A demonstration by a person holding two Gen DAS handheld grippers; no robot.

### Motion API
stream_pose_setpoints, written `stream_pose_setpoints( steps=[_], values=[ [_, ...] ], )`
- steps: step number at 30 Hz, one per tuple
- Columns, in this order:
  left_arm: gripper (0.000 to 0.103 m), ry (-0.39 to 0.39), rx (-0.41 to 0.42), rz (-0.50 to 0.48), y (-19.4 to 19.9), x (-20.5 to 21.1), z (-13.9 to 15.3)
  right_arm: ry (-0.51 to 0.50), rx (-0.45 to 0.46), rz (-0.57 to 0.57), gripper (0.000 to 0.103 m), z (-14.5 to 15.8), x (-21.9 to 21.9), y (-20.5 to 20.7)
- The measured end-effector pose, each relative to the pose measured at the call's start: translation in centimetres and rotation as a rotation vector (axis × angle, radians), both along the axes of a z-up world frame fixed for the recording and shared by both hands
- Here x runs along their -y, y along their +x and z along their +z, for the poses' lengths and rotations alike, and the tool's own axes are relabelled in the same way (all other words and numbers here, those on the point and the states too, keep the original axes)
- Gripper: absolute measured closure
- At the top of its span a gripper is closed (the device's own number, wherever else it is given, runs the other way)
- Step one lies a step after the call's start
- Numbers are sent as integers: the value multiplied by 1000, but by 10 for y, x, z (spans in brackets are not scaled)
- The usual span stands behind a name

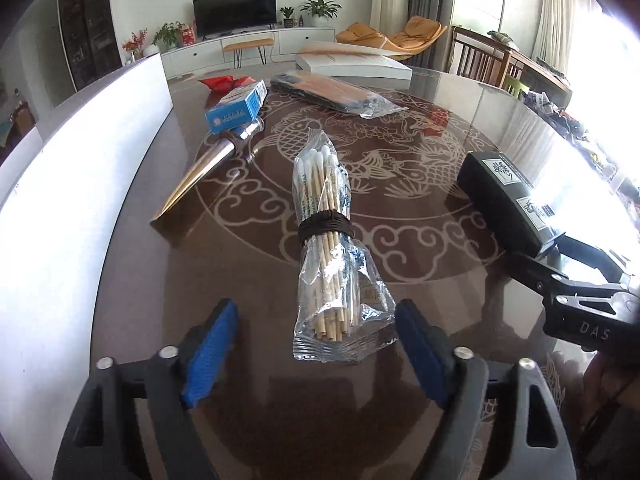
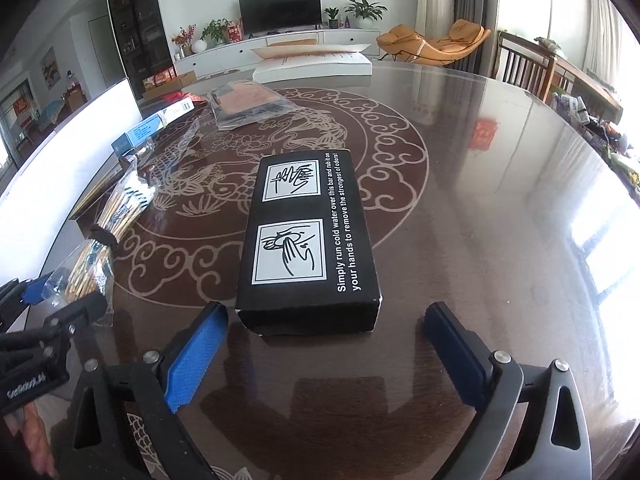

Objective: Organize objects
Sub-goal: 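Lift the soap box with the right tool while the left tool lifts the swab bag toward the tray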

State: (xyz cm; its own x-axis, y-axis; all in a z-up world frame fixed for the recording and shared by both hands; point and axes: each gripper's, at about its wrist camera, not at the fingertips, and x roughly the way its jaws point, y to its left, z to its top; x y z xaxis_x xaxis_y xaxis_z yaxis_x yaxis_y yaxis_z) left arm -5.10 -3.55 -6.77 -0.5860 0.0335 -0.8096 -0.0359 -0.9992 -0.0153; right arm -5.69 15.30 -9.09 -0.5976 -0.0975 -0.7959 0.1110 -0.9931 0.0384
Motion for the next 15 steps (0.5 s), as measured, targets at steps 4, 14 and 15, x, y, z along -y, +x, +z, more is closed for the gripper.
stream_pose_setpoints(
  steps=[4, 14, 15],
  values=[
    [10, 2, 8, 4, -16, 8, 1, 3, 2, 2, 3, 0, 1, 1],
    [72, -21, 6, -50, -43, -17, 1, -82, 2, 7, 3, 3, -10, 2],
    [72, -6, 1, -43, -40, -15, 1, -131, 11, -4, 3, 5, -16, 2]
  ],
)
